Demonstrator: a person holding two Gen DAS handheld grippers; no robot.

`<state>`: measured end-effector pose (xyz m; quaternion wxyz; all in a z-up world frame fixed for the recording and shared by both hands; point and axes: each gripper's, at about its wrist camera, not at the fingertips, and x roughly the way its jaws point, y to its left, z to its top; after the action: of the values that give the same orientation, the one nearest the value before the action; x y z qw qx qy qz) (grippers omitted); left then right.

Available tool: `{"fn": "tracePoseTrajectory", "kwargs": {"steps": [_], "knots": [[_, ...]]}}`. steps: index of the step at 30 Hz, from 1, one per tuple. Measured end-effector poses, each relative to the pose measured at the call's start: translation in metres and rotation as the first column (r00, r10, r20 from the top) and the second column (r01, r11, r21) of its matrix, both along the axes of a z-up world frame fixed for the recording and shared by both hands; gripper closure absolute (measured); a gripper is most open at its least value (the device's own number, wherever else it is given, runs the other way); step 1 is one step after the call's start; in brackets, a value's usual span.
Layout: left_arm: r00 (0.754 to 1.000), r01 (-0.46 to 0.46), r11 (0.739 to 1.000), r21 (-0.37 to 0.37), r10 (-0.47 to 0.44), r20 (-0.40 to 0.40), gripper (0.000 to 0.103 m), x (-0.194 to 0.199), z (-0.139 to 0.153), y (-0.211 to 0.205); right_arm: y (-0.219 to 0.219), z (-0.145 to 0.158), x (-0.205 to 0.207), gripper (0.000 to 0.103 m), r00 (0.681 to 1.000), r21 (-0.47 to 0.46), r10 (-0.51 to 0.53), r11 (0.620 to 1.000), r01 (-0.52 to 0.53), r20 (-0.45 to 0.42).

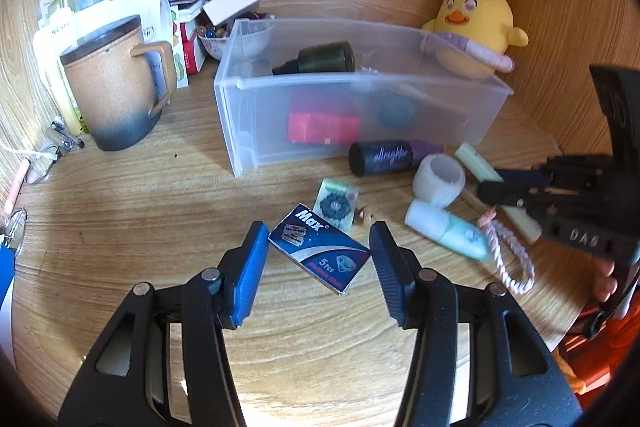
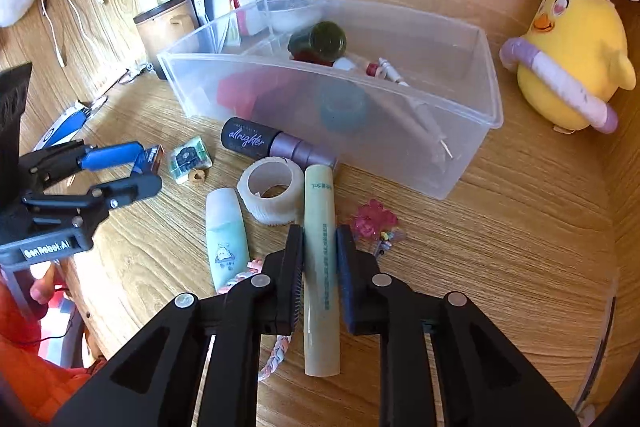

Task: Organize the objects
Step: 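Grasp the blue Max box with the left tool while the right tool grasps the cream tube, then carry the Max box and cream tube over the clear box and open both tools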

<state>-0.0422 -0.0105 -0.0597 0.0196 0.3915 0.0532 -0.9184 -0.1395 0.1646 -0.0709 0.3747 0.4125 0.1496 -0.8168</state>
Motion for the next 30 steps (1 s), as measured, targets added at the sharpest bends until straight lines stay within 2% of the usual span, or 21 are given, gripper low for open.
{"fn": "tracePoseTrajectory", "kwargs": {"steps": [8, 20, 30], "knots": [[0.997, -0.008, 1.0, -0.005, 0.007, -0.075, 0.051, -0.003, 0.026, 0.0, 0.008, 0.011, 0.003, 0.089, 0.999, -0.05, -0.028, 0.998, 0.027, -0.027], [0.985, -0.007, 1.0, -0.009, 0.005, -0.17, 0.051, -0.018, 0.06, 0.001, 0.042, 0.066, 0.001, 0.089, 0.984, -0.157, -0.119, 0.983, 0.098, -0.131], [0.977, 0.016, 1.0, -0.018, -0.019, -0.213, 0.051, -0.04, 0.082, 0.004, 0.04, 0.104, -0.019, 0.089, 0.969, -0.243, -0.155, 0.964, 0.107, -0.191]]}}
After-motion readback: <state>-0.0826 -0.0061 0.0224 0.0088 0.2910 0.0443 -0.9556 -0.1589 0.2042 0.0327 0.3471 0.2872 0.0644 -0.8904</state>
